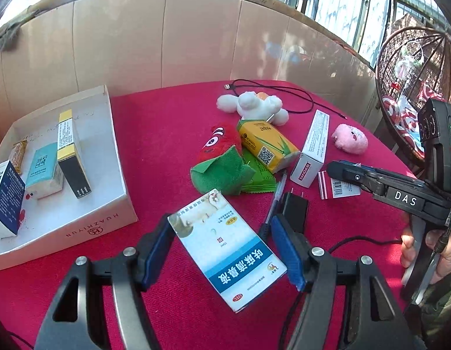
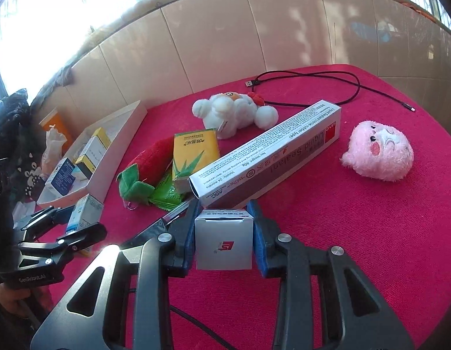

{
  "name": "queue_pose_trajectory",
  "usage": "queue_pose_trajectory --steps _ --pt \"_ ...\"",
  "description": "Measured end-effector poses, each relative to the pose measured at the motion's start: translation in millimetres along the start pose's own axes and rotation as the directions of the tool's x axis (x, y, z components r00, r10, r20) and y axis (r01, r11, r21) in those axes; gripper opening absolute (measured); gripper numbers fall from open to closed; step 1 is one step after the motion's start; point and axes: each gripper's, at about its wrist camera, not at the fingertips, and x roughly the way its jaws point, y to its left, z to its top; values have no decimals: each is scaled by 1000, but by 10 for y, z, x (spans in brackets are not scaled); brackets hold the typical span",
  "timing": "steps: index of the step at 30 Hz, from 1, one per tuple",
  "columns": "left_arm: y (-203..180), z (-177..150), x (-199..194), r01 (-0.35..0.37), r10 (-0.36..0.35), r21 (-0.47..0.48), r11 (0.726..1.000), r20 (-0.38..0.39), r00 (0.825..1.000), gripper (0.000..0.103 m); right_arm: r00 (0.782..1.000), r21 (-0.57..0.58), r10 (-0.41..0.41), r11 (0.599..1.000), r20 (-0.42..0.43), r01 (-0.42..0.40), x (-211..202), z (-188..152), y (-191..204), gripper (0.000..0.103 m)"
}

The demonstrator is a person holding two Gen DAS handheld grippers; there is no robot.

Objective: Organize objects
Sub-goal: 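Carry the white-blue box and small white box over the white tray with both tools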

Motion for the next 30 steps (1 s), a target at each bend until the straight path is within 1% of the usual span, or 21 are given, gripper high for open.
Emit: queue_pose_trajectory --steps 8,11,16,19,30 --pt "12 13 -129 10 -10 0 1000 37 999 68 1000 -10 -11 1000 -10 11 -74 -47 30 32" --pt "12 24 -199 13 -13 3 1000 56 998 68 1000 -30 -12 999 28 13 -198 -54 80 32" --pt "-4 72 -336 11 -12 13 1000 101 995 68 995 -91 -5 996 102 14 -446 61 282 32" --pt "-7 82 -399 5 -7 19 1000 121 993 68 992 -122 14 993 126 1 -532 118 423 32" --pt "228 90 -581 -14 18 -25 1000 174 985 68 988 -206 57 978 141 -27 -595 260 850 32"
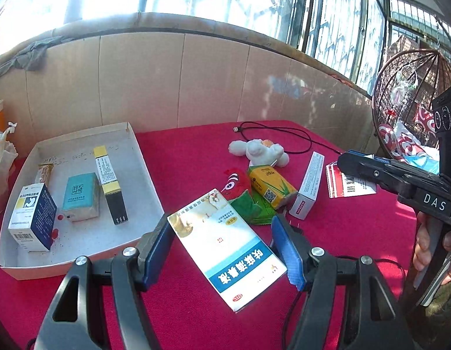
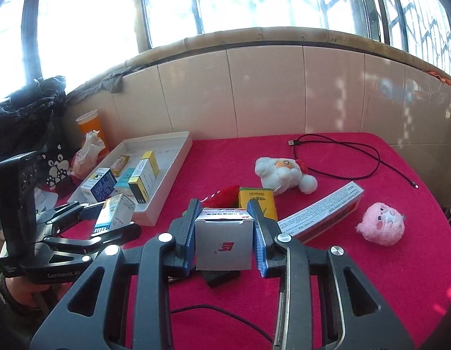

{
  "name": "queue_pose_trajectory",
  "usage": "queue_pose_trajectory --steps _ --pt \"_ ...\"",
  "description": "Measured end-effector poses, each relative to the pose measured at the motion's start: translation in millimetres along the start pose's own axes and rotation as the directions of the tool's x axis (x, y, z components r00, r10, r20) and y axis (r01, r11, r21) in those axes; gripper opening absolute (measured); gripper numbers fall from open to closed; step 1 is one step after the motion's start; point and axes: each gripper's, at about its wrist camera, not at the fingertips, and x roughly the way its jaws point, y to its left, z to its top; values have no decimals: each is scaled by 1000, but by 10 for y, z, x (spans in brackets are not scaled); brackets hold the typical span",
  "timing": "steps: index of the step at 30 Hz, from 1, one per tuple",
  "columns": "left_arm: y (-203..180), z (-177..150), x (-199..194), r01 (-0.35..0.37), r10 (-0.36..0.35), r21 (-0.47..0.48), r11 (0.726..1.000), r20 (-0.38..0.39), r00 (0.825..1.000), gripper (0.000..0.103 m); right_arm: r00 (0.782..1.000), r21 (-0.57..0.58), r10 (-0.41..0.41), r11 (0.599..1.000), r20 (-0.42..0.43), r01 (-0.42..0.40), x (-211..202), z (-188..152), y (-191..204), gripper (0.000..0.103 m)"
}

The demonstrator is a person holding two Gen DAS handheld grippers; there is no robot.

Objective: Organize objects
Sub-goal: 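Carry the white-blue box and small white box over the white tray with both tools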

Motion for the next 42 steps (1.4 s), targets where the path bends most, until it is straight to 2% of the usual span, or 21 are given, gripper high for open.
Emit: queue_pose_trajectory --steps 10,14,18,23,28,33,38,42 --pt "379 92 -174 -48 52 -72 996 55 997 68 999 -114 46 992 10 -44 143 277 482 32" --pt "588 189 -233 -77 84 -94 993 73 994 68 997 -137 80 987 -17 -81 285 416 674 32" --pt "856 319 -282 -134 144 -105 985 93 985 68 981 -93 179 978 -76 -185 471 566 839 32" --pt "1283 528 -278 -234 244 -101 967 100 965 68 971 -115 208 968 -117 -221 721 717 1143 32" --pt "1792 767 -184 -250 264 -157 955 73 962 68 960 -72 240 965 -143 -252 1049 948 1344 32" --pt "2199 804 -14 -266 277 -219 939 22 961 68 952 -3 241 969 -188 -246 1461 1119 1424 32" --pt "2447 813 242 -309 311 -237 921 -31 950 68 936 86 260 965 -239 -246 1912 1140 1525 32" --pt "2507 844 437 -360 356 -218 907 -58 933 68 931 129 253 966 -263 -226 2206 1077 1628 32"
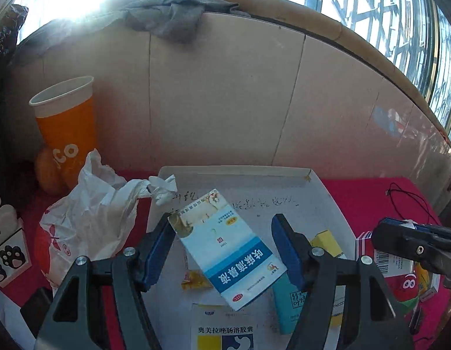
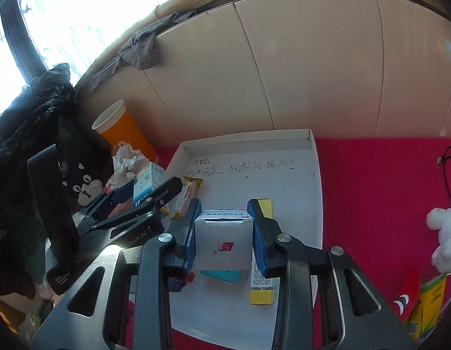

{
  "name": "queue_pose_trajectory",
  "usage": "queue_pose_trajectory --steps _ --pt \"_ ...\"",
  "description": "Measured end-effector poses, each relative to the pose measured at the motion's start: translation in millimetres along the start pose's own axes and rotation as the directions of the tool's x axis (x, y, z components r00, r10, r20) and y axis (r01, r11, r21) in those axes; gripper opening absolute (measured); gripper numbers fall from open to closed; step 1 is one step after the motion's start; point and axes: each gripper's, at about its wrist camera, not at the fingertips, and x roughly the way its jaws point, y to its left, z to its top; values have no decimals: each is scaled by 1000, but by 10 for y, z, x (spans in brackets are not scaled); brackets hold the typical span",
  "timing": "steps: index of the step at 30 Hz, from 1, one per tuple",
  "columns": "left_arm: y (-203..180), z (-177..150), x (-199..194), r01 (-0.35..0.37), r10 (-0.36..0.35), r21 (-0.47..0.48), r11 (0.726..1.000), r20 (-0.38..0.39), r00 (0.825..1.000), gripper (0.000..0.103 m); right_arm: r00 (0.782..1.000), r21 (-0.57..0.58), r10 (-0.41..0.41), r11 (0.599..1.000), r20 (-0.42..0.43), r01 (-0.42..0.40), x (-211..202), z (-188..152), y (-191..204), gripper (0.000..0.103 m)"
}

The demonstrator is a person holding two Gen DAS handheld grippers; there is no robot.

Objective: Organize objects
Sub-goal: 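Carry the white-blue box and small white box over the white tray with both tools, then open both tools to drop the two boxes into the white tray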

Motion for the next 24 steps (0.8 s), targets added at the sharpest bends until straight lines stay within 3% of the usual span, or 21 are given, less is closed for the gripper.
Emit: queue_pose_trajectory --steps 14,19,20,21,23,24 --pt "-69 -21 225 -85 85 0 996 -5 996 69 998 56 -60 997 21 59 445 57 9 32" --pt "-42 9 219 -103 103 -24 994 -6 995 70 999 78 -40 996 26 37 464 33 -33 33" --pt "-39 7 220 -111 111 -24 994 -10 994 70 999 80 -37 996 34 34 451 31 -31 38" --pt "-32 8 220 -120 120 -26 992 -12 993 71 998 81 -33 996 44 30 428 34 -29 54" --pt "-18 16 192 -130 130 -38 991 0 991 85 996 83 -47 996 77 41 354 38 -13 76" --pt "-13 21 165 -120 120 -42 992 14 993 85 995 85 -38 996 96 30 310 45 -16 87"
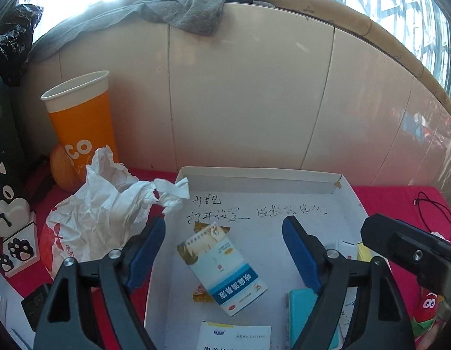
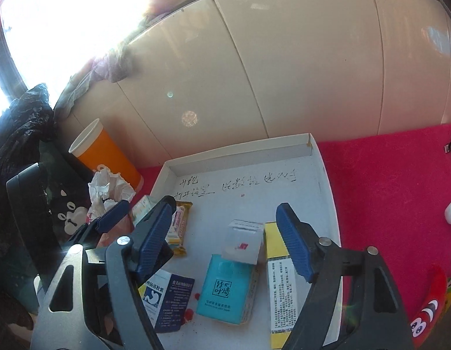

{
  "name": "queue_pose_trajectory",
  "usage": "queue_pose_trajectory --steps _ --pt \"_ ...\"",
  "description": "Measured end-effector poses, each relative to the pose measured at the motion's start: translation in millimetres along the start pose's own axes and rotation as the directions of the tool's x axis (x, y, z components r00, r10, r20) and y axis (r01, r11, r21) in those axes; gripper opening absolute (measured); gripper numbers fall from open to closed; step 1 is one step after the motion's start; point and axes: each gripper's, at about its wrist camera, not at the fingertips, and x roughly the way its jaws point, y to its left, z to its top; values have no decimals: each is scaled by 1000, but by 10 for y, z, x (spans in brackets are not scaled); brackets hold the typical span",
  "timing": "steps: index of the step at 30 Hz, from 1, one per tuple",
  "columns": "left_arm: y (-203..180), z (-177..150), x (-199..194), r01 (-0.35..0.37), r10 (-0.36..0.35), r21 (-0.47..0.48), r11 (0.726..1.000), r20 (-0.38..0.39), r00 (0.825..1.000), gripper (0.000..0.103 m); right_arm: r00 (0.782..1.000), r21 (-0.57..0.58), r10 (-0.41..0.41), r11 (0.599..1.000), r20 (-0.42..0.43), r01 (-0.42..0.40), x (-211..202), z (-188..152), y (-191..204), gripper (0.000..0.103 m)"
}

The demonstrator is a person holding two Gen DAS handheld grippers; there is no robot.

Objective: Organize objects
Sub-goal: 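Open both tools to drop the two boxes into the white tray, then move the left tool to the black pen while the right tool approaches the pink plush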

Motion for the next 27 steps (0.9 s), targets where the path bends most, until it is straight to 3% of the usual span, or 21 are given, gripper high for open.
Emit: queue_pose_trajectory --steps 3,4,10,16,22,27 --pt "-8 22 -99 10 -10 0 1000 37 999 94 1000 18 0 1000 31 -1 -128 22 -23 97" --pt "-8 27 -141 5 -5 -4 1000 49 999 103 999 27 1 1000 47 -2 -187 19 -38 101" --pt "93 60 -504 49 -37 -97 994 125 992 103 993 50 17 998 119 -23 -628 -29 -126 103" --pt "55 44 -1009 127 -97 -124 984 224 970 103 981 91 80 991 175 -97 -1223 -193 -285 103" --pt "-371 -124 -1392 239 -219 -44 970 262 940 103 957 123 90 984 277 -129 -1996 -416 -631 103" --pt "-869 -353 -1493 333 -336 51 942 209 918 103 917 159 -37 987 398 -29 -2690 -596 -1128 103"
